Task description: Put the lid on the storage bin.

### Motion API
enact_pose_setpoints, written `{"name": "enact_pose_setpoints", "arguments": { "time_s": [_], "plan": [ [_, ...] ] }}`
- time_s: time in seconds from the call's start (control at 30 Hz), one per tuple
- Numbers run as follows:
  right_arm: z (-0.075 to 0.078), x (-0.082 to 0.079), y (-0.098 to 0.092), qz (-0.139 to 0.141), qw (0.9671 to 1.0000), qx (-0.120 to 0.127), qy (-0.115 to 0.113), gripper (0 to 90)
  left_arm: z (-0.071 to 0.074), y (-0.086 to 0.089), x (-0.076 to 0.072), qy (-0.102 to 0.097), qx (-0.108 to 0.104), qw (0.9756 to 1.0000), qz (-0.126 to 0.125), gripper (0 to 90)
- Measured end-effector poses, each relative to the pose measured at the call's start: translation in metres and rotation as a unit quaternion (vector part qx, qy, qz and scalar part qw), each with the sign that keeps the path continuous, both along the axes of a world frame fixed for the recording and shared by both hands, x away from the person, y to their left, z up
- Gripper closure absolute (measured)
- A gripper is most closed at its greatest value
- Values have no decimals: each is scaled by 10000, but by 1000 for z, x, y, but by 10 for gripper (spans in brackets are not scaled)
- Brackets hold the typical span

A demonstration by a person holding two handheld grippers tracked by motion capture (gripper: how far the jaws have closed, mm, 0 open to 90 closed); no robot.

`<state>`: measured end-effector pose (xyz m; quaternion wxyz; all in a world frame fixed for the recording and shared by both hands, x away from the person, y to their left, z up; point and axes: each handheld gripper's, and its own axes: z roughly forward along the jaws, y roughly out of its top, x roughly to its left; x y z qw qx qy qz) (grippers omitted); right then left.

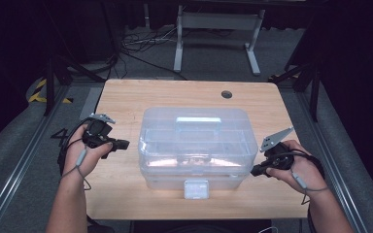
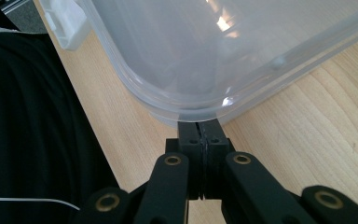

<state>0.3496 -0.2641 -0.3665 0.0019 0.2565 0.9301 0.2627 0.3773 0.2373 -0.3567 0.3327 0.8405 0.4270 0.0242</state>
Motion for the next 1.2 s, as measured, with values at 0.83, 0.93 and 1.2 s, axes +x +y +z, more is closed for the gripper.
{"name": "enact_pose_setpoints", "arguments": {
  "time_s": [0.83,0.93,1.2],
  "plan": [
    [10,-4,-11,165,9998,8,85,892,-4,7,2,-212,-220,9994,135,874],
    [18,-3,-17,155,9996,216,9,887,-5,7,0,-302,-265,9990,190,864],
    [37,0,-30,233,9958,846,-254,893,-10,9,-6,-353,-295,9985,307,850]
  ]
}}
